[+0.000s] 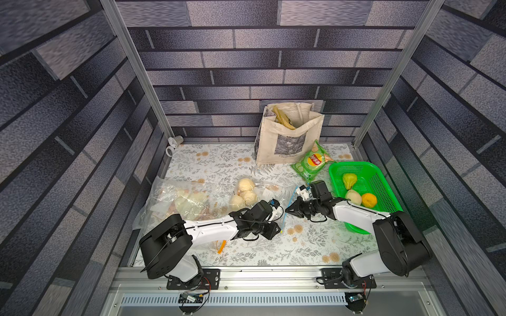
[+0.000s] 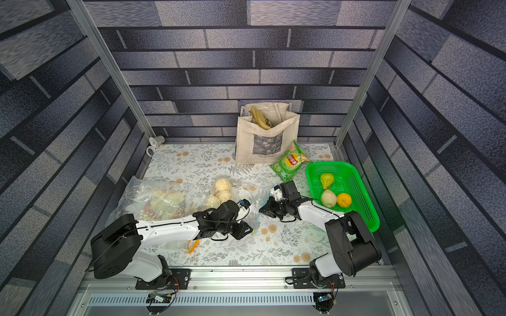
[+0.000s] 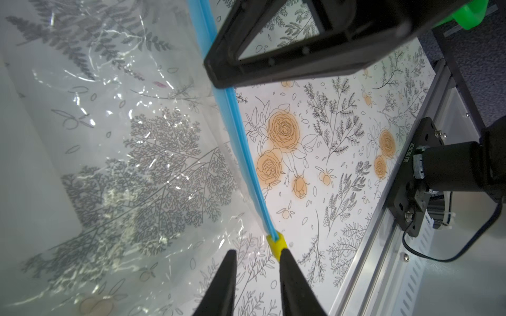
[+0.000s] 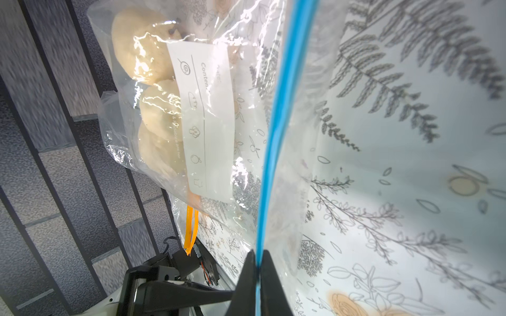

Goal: Open the zip-top bag and take out the pear
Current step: Pick up the zipper food storage bag at the center of the board.

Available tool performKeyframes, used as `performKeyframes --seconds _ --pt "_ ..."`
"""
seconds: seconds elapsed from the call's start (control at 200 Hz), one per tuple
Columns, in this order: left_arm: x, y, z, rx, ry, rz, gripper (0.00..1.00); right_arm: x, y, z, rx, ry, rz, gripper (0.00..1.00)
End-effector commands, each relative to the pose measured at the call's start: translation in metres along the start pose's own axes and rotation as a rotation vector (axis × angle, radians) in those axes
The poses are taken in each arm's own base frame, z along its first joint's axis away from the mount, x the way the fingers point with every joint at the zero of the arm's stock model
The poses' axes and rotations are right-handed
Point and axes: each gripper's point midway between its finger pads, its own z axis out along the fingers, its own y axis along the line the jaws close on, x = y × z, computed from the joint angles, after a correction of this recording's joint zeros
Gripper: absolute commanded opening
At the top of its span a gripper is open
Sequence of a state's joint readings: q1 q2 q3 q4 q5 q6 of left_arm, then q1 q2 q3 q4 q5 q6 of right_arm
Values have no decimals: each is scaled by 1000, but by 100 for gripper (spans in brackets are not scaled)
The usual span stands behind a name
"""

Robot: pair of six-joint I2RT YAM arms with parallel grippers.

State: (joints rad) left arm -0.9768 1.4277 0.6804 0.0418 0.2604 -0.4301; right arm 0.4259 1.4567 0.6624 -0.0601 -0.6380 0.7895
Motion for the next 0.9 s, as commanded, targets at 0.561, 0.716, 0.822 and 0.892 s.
performKeyframes --seconds 0.561,0.716,0.822,0.892 --pt "-27 -6 -60 -8 -294 54 60 -31 103 -29 -189 -87 -106 4" --pt "-33 14 -67 -123 -337 4 51 -34 118 -27 -231 -90 -109 4" --pt "-40 26 -72 -202 -372 -5 47 -33 125 -27 -242 -88 -116 4" --pt "-46 33 -78 -255 -406 -11 45 -32 128 -28 -247 -86 -118 4"
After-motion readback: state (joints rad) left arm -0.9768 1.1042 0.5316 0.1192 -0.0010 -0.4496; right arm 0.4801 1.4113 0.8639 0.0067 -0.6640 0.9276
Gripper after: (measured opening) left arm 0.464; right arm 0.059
